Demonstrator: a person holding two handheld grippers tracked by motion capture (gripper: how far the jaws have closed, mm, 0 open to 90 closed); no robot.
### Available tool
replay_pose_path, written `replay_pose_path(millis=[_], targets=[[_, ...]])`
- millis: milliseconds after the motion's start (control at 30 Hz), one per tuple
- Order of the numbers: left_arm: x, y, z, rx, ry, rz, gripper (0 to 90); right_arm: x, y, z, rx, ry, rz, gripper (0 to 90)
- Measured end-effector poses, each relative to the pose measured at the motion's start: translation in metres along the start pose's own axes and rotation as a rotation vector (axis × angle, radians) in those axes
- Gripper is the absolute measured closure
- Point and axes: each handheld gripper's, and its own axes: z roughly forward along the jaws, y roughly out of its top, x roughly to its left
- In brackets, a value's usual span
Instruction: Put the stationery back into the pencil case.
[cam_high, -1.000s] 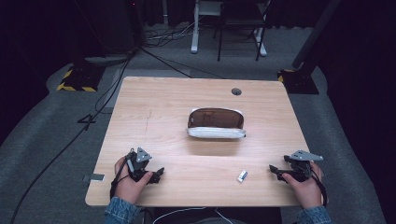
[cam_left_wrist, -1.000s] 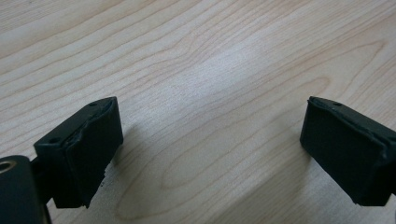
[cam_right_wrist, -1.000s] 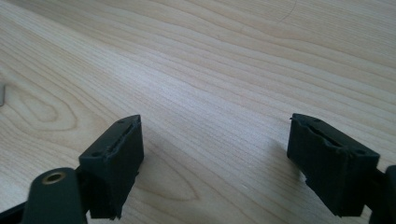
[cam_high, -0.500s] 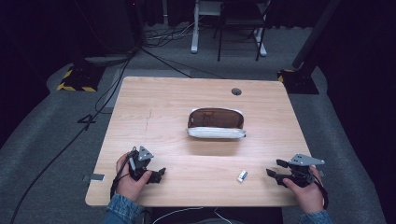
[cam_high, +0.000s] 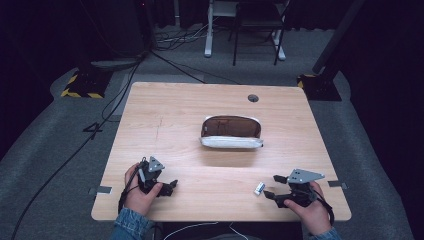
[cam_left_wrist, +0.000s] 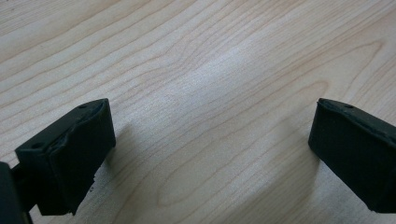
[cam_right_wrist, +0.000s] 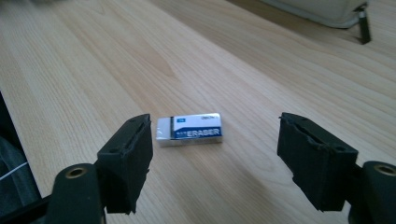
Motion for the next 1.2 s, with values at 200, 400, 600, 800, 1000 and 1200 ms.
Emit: replay_pose_path(millis=[200,400,600,800,1000,1200], targets=[[0.000,0.000,0.000,0.000,-0.001,-0.001,1.0,0.010,0.001,0.017,0.020,0.011,-0.014,27.8],[0.000,0.000,0.000,0.000,-0.001,0.000,1.0,0.015,0.000,0.028,0.024,-0.003,-0.027,32.7],[0.000,0.000,0.000,0.001,0.002,0.002,1.0,0.018,0.000,0.031,0.033,-0.038,-0.069,39.4],[0.000,0.000,0.000,0.001,-0.003,-0.007,1.0,0.018,0.000,0.030,0.026,-0.036,-0.070,47.3],[0.000,0.000,0.000,0.000,-0.002,-0.004,1.0,0.018,0.000,0.030,0.024,-0.034,-0.068,48.5],[0.000,0.000,0.000,0.000,-0.003,-0.007,1.0,0.017,0.000,0.030,0.028,-0.029,-0.073,48.9]])
